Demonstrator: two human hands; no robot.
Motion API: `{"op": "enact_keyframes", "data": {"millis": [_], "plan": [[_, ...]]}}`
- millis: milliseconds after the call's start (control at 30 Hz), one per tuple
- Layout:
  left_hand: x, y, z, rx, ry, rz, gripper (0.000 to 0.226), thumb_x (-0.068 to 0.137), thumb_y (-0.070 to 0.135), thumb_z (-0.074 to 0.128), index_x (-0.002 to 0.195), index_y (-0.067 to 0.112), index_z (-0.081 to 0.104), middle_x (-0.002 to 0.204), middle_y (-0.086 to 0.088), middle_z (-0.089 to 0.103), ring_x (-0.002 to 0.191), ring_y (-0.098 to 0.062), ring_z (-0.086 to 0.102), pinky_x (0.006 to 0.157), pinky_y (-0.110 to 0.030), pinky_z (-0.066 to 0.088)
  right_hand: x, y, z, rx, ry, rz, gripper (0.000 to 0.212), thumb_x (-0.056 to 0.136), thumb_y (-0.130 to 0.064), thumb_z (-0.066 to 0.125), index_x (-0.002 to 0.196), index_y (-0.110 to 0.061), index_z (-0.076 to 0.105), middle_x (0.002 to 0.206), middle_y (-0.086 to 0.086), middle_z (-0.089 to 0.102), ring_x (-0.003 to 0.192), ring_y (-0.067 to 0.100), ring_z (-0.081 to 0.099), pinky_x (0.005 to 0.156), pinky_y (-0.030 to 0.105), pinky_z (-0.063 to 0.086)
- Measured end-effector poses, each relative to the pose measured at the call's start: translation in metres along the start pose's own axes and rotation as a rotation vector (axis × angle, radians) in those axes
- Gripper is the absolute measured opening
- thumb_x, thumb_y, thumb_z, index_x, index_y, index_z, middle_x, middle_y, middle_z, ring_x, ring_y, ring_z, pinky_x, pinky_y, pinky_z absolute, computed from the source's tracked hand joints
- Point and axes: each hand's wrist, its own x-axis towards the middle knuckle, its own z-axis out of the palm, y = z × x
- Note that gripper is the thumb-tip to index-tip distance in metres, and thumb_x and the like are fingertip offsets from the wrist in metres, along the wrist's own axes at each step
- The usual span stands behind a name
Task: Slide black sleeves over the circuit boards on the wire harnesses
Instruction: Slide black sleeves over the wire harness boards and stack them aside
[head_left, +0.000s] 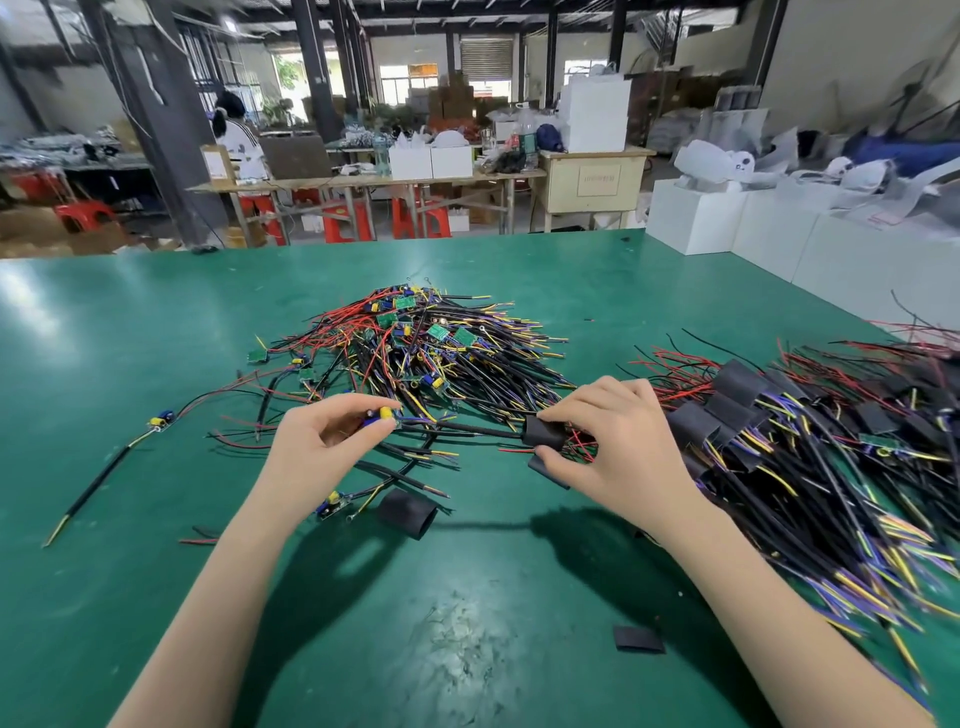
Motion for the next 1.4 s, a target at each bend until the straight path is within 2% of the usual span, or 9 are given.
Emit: {"op": "enact_keyframes", "data": {"millis": [67, 167, 367, 467, 633, 867, 1033, 1200, 1400], "plan": [[-0.002, 0.003, 0.006, -0.014, -0.041, 0.000, 0.020, 0.082, 0.016, 0.075, 0.094, 0.031, 0.076, 0.084, -0.008, 0.071, 0.072, -0.013, 0.057, 0.073, -0.024, 0.048, 0.000, -0.005, 0.002, 0.016, -0.004, -0.009, 0.023, 0.067, -0.030, 0.080, 0.088, -0.021, 0.073, 0.083, -0.009, 0.068, 0.081, 0.020, 0.061, 0.074, 0.035, 0.037], [-0.005, 0.009, 0.018, -0.062, -0.100, 0.017, 0.029, 0.069, 0.024, 0.080, 0.096, 0.020, 0.070, 0.083, 0.001, 0.072, 0.074, -0.009, 0.064, 0.075, -0.016, 0.051, 0.001, -0.016, 0.006, 0.063, -0.014, -0.018, 0.021, 0.072, -0.030, 0.073, 0.091, -0.020, 0.073, 0.086, -0.008, 0.068, 0.083, 0.020, 0.062, 0.075, 0.033, 0.036], [-0.012, 0.016, 0.041, -0.118, -0.197, 0.098, 0.020, 0.072, 0.005, 0.080, 0.086, 0.009, 0.067, 0.080, -0.001, 0.072, 0.072, -0.009, 0.065, 0.074, -0.018, 0.052, 0.000, -0.033, 0.016, 0.214, -0.036, -0.058, 0.028, 0.074, -0.019, 0.077, 0.100, -0.011, 0.071, 0.094, 0.002, 0.067, 0.087, 0.023, 0.063, 0.076, 0.034, 0.045], [-0.014, 0.017, 0.046, -0.166, -0.198, 0.111, 0.022, 0.074, -0.006, 0.077, 0.087, 0.009, 0.067, 0.080, 0.000, 0.072, 0.072, -0.007, 0.065, 0.072, -0.016, 0.051, -0.002, -0.036, 0.017, 0.263, -0.038, -0.048, 0.029, 0.074, -0.014, 0.077, 0.102, -0.007, 0.072, 0.094, 0.005, 0.067, 0.085, 0.023, 0.064, 0.076, 0.035, 0.051], [-0.016, 0.017, 0.047, -0.220, -0.193, 0.110, 0.019, 0.076, -0.007, 0.074, 0.090, 0.005, 0.068, 0.084, -0.003, 0.072, 0.076, -0.011, 0.066, 0.074, -0.018, 0.051, -0.003, -0.036, 0.015, 0.316, -0.066, -0.022, 0.029, 0.074, -0.014, 0.079, 0.102, -0.008, 0.073, 0.094, 0.004, 0.067, 0.085, 0.022, 0.064, 0.077, 0.025, 0.046], [-0.014, 0.017, 0.050, -0.267, -0.132, 0.009, 0.012, 0.077, -0.002, 0.074, 0.083, 0.007, 0.071, 0.075, 0.000, 0.072, 0.065, -0.005, 0.062, 0.063, -0.016, 0.051, -0.002, -0.038, 0.013, 0.342, -0.039, -0.051, 0.026, 0.075, -0.012, 0.077, 0.100, -0.008, 0.072, 0.094, 0.004, 0.067, 0.085, 0.022, 0.063, 0.078, 0.032, 0.050], [-0.015, 0.018, 0.046, -0.249, -0.216, 0.084, 0.021, 0.076, -0.007, 0.074, 0.090, 0.008, 0.069, 0.086, -0.004, 0.072, 0.079, -0.011, 0.066, 0.076, -0.019, 0.051, -0.002, -0.038, 0.011, 0.422, -0.045, 0.009, 0.024, 0.073, -0.009, 0.078, 0.096, -0.007, 0.073, 0.087, 0.003, 0.067, 0.077, 0.017, 0.062, 0.073, 0.025, 0.049], [-0.014, 0.017, 0.045, -0.241, -0.219, 0.068, 0.027, 0.076, -0.004, 0.076, 0.098, 0.009, 0.067, 0.087, -0.003, 0.072, 0.078, -0.011, 0.065, 0.076, -0.018, 0.051, -0.002, -0.039, 0.011, 0.480, -0.052, 0.038, 0.025, 0.069, -0.006, 0.079, 0.093, -0.009, 0.073, 0.081, 0.002, 0.065, 0.072, 0.009, 0.056, 0.071, 0.016, 0.044], [-0.015, 0.021, 0.045, -0.276, -0.231, 0.063, 0.017, 0.077, 0.004, 0.072, 0.094, 0.005, 0.069, 0.087, 0.000, 0.073, 0.079, -0.007, 0.065, 0.076, -0.017, 0.051, -0.002, -0.039, 0.011, 0.469, -0.038, 0.018, 0.025, 0.071, -0.010, 0.079, 0.096, -0.010, 0.071, 0.086, 0.002, 0.065, 0.076, 0.011, 0.056, 0.074, 0.027, 0.049]]}}
